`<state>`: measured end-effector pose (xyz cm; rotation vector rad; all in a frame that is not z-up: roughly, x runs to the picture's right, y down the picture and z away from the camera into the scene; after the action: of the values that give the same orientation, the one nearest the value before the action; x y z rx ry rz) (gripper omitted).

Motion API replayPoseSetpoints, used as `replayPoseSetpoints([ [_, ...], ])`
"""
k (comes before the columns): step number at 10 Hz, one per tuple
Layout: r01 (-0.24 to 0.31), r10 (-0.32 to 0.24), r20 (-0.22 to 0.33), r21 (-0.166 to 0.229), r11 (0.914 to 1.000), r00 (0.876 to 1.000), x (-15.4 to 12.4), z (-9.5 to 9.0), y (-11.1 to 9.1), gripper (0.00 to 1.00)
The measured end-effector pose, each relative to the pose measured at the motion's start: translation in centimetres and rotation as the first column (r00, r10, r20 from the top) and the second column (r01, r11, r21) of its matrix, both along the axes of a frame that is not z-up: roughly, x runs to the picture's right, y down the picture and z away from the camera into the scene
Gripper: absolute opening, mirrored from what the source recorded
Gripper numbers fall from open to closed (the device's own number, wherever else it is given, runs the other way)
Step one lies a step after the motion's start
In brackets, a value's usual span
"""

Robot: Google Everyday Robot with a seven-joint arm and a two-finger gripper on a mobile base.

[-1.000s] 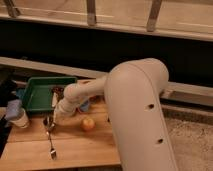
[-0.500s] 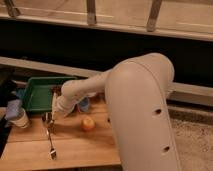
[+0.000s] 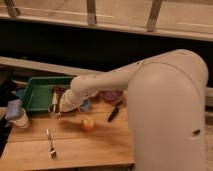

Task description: Stack cups into tray

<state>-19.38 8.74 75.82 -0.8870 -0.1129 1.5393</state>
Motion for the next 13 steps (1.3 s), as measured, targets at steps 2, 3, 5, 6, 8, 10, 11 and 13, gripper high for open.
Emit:
replayPoseSetpoints([
  [2,-0.051,0.052,-0.042,0.023,0.9984,0.998,3.9,0.2,-2.0,0.00],
  [3,-0.071,0.073,-0.069,0.031,0.9970,0.995,5.9,0.4,-3.0,0.00],
  [5,-0.085,0.088,-0.116,0.033,0.9958,0.989,8.4,0.5,-4.1,0.00],
  [6,-0.083,0.087,-0.136,0.030,0.9961,0.987,8.8,0.5,-4.6,0.00],
  [8,-0.093,0.096,-0.180,0.023,0.9954,0.979,10.3,1.0,-5.6,0.00],
  [10,-0.103,0.103,-0.213,0.009,0.9946,0.972,11.2,1.9,-5.9,0.00],
  [11,-0.108,0.107,-0.221,0.003,0.9941,0.969,11.5,2.3,-5.9,0.00],
  [13,-0.129,0.122,-0.235,-0.016,0.9915,0.964,12.2,4.0,-5.8,0.02],
])
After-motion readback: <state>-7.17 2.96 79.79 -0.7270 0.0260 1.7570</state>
